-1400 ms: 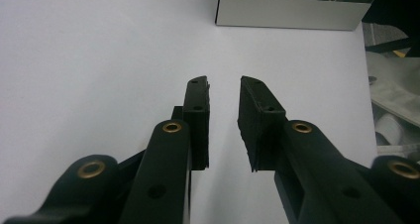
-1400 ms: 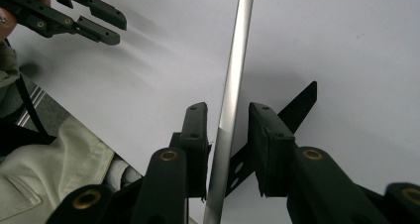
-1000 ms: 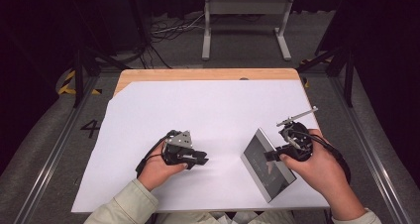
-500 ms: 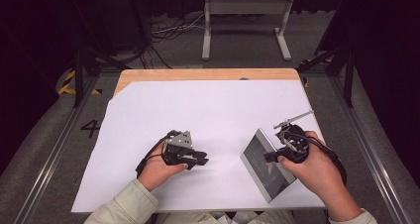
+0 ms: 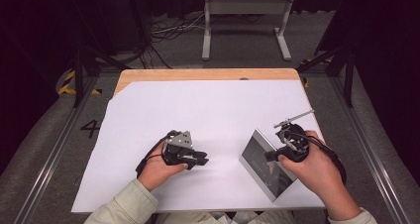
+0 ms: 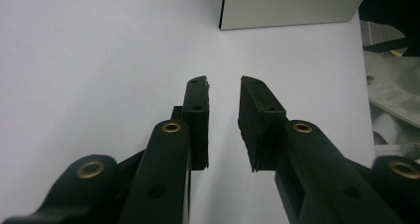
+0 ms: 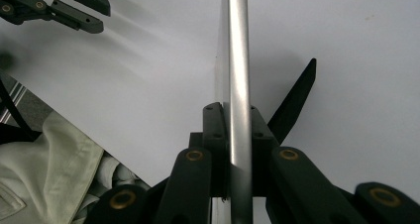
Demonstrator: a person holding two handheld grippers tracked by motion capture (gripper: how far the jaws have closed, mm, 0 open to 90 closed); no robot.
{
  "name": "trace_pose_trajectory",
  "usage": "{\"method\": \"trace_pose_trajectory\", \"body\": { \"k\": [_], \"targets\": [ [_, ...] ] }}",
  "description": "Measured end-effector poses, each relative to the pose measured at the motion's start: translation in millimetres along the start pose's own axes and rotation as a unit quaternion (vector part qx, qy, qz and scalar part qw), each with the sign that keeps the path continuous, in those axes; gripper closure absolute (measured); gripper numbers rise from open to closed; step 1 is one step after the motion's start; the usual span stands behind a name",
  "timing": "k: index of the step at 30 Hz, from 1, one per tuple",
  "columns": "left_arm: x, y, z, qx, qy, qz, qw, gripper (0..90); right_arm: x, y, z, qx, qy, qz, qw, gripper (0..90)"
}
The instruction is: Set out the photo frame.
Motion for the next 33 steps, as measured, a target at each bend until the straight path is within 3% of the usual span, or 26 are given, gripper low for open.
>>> {"method": "trace_pose_trajectory", "body": {
  "k": [9,20,27,33],
  "targets": [
    [-2.1,-1.1,-2.5,0.003,0.001,-0.005,1.0000,74.4,11.8,3.0,-9.9,0.009,0.010,-0.006,0.9999,83.7],
    [-14.6,-6.0,-13.9,0.024,0.001,-0.024,0.9994,74.4,37.0,-5.8,-9.4,0.027,-0.006,-0.064,0.9976,83.7],
    [-20.3,-7.4,-18.8,0.038,-0.001,-0.027,0.9989,74.4,51.1,-5.8,-6.1,0.046,-0.026,-0.097,0.9939,83.7],
    [-22.2,-9.6,-21.0,0.040,0.000,-0.031,0.9987,74.4,64.0,-4.3,-2.5,0.060,-0.049,-0.142,0.9868,83.7]
  ]
}}
Point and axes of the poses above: each handheld gripper's, and its own axes: z roughly forward along the jaws, x roughly out of its top, y roughly to its right, the point moved 4 cm from there along z, roughly forward along the jaws, and after that the axes turned 10 degrees about x, right-handed, at the moved point
